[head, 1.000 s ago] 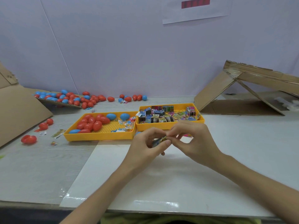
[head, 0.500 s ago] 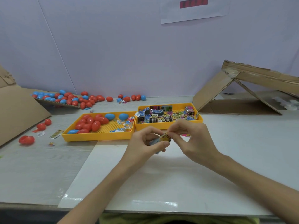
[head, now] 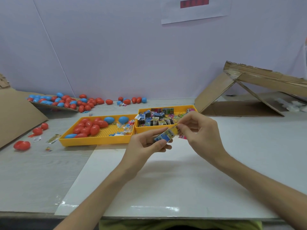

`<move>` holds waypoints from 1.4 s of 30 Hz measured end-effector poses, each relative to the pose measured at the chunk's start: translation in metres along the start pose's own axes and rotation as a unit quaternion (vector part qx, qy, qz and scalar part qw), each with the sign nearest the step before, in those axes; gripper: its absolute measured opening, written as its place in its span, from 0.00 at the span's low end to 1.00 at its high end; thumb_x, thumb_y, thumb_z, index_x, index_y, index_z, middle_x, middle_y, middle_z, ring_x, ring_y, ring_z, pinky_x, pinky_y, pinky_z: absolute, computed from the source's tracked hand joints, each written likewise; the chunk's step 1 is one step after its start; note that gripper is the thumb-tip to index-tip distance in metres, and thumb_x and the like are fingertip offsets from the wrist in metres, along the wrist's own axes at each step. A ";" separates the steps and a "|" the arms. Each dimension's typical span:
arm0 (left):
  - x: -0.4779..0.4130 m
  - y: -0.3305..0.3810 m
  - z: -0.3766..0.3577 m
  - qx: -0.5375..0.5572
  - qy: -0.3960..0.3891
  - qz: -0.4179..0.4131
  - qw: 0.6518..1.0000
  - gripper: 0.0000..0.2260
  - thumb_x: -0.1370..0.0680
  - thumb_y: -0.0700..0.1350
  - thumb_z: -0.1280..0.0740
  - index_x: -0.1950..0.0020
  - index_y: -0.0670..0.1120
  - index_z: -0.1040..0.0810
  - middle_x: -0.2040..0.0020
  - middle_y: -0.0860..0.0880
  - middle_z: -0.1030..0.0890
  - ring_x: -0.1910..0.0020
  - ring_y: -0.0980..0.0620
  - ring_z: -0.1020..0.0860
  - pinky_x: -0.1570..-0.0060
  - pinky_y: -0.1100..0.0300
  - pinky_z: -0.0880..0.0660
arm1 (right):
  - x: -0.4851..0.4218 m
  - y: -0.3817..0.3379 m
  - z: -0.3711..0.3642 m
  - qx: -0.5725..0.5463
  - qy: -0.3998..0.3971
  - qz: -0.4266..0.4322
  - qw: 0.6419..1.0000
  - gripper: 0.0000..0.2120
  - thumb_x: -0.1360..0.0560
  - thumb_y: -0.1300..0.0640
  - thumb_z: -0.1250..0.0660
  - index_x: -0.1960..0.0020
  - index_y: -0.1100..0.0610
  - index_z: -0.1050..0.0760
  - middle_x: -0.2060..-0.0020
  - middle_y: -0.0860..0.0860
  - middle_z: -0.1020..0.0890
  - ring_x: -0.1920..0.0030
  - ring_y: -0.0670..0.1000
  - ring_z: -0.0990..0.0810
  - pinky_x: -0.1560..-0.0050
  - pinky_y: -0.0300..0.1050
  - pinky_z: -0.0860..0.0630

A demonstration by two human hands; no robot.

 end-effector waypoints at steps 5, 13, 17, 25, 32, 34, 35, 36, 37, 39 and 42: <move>0.000 -0.004 0.005 0.021 0.017 0.018 0.999 0.15 0.26 0.44 0.28 0.39 0.51 0.17 0.48 0.45 0.13 0.51 0.43 0.14 0.53 0.59 0.19 | -0.015 0.028 0.032 -0.020 0.082 -0.072 0.994 0.06 0.24 0.68 0.30 0.57 0.59 0.23 0.65 0.55 0.17 0.65 0.50 0.15 0.60 0.44 0.18; 0.001 -0.027 0.015 0.064 0.040 0.123 0.990 0.16 0.22 0.33 0.31 0.36 0.47 0.22 0.44 0.44 0.14 0.46 0.44 0.15 0.55 0.59 0.19 | -0.028 0.055 0.046 -0.050 0.062 -0.144 0.986 0.11 0.23 0.68 0.31 0.53 0.52 0.20 0.66 0.51 0.16 0.66 0.50 0.16 0.62 0.42 0.20; -0.006 -0.032 0.020 0.029 0.069 0.180 0.981 0.10 0.22 0.36 0.29 0.44 0.47 0.17 0.47 0.46 0.15 0.52 0.51 0.15 0.59 0.62 0.20 | -0.030 0.061 0.047 -0.055 0.050 -0.170 0.983 0.14 0.22 0.68 0.34 0.53 0.50 0.18 0.65 0.48 0.15 0.65 0.48 0.16 0.63 0.39 0.22; -0.060 -0.008 -0.026 -0.146 0.041 0.114 0.982 0.08 0.23 0.38 0.27 0.46 0.47 0.19 0.49 0.45 0.16 0.56 0.50 0.14 0.54 0.56 0.16 | -0.030 0.070 0.045 -0.065 0.031 -0.215 0.974 0.16 0.24 0.71 0.36 0.56 0.52 0.17 0.64 0.48 0.15 0.65 0.46 0.16 0.66 0.35 0.23; -0.064 -0.032 -0.051 -0.388 0.013 0.025 0.921 0.03 0.21 0.47 0.29 0.49 0.50 0.16 0.54 0.55 0.19 0.57 0.58 0.23 0.60 0.68 0.28 | -0.029 0.069 0.042 -0.064 0.013 -0.195 0.979 0.12 0.28 0.71 0.31 0.59 0.55 0.19 0.68 0.49 0.16 0.65 0.48 0.16 0.64 0.38 0.21; -0.064 -0.025 -0.045 -0.438 0.019 -0.003 0.899 0.06 0.20 0.50 0.31 0.46 0.51 0.16 0.50 0.54 0.20 0.52 0.56 0.25 0.53 0.61 0.27 | -0.028 0.069 0.040 -0.066 0.001 -0.185 0.980 0.09 0.28 0.69 0.27 0.59 0.55 0.19 0.68 0.51 0.16 0.65 0.49 0.16 0.64 0.38 0.22; -0.064 -0.018 -0.039 -0.465 0.031 -0.018 0.885 0.07 0.19 0.51 0.31 0.45 0.52 0.16 0.48 0.54 0.21 0.49 0.55 0.25 0.51 0.59 0.26 | -0.028 0.069 0.038 -0.070 -0.006 -0.181 0.981 0.08 0.29 0.67 0.25 0.59 0.56 0.20 0.67 0.52 0.16 0.66 0.49 0.16 0.64 0.38 0.23; -0.063 -0.008 -0.032 -0.502 0.044 -0.034 0.863 0.08 0.19 0.52 0.32 0.43 0.53 0.17 0.47 0.54 0.21 0.46 0.54 0.26 0.50 0.58 0.27 | -0.028 0.068 0.037 -0.074 -0.012 -0.176 0.981 0.07 0.29 0.65 0.24 0.60 0.56 0.20 0.67 0.53 0.16 0.66 0.49 0.16 0.64 0.37 0.23; -0.062 0.001 -0.024 -0.551 0.053 -0.051 0.831 0.08 0.19 0.51 0.32 0.42 0.53 0.18 0.45 0.54 0.21 0.44 0.53 0.27 0.48 0.57 0.28 | -0.027 0.068 0.035 -0.077 -0.017 -0.173 0.982 0.06 0.29 0.63 0.23 0.60 0.57 0.20 0.67 0.54 0.15 0.66 0.49 0.16 0.64 0.37 0.23; -0.060 0.009 -0.005 -0.651 0.046 -0.049 0.756 0.11 0.20 0.45 0.31 0.39 0.55 0.21 0.42 0.54 0.21 0.40 0.50 0.27 0.43 0.54 0.32 | -0.027 0.068 0.033 -0.075 -0.030 -0.173 0.982 0.06 0.29 0.62 0.22 0.60 0.57 0.19 0.67 0.54 0.15 0.66 0.49 0.16 0.63 0.37 0.22; -0.056 0.005 0.030 -0.728 0.000 0.048 0.684 0.13 0.20 0.42 0.32 0.38 0.55 0.23 0.42 0.53 0.21 0.38 0.49 0.27 0.38 0.52 0.36 | -0.026 0.069 0.029 -0.079 -0.041 -0.175 0.981 0.06 0.29 0.63 0.22 0.58 0.58 0.19 0.67 0.54 0.15 0.66 0.50 0.16 0.62 0.37 0.23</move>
Point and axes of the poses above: each hand's wrist, its own x-axis away from the middle knuckle, its own z-axis out of the back of the hand, y = z × x, the point moved 8 cm from there along -x, towards the middle knuckle
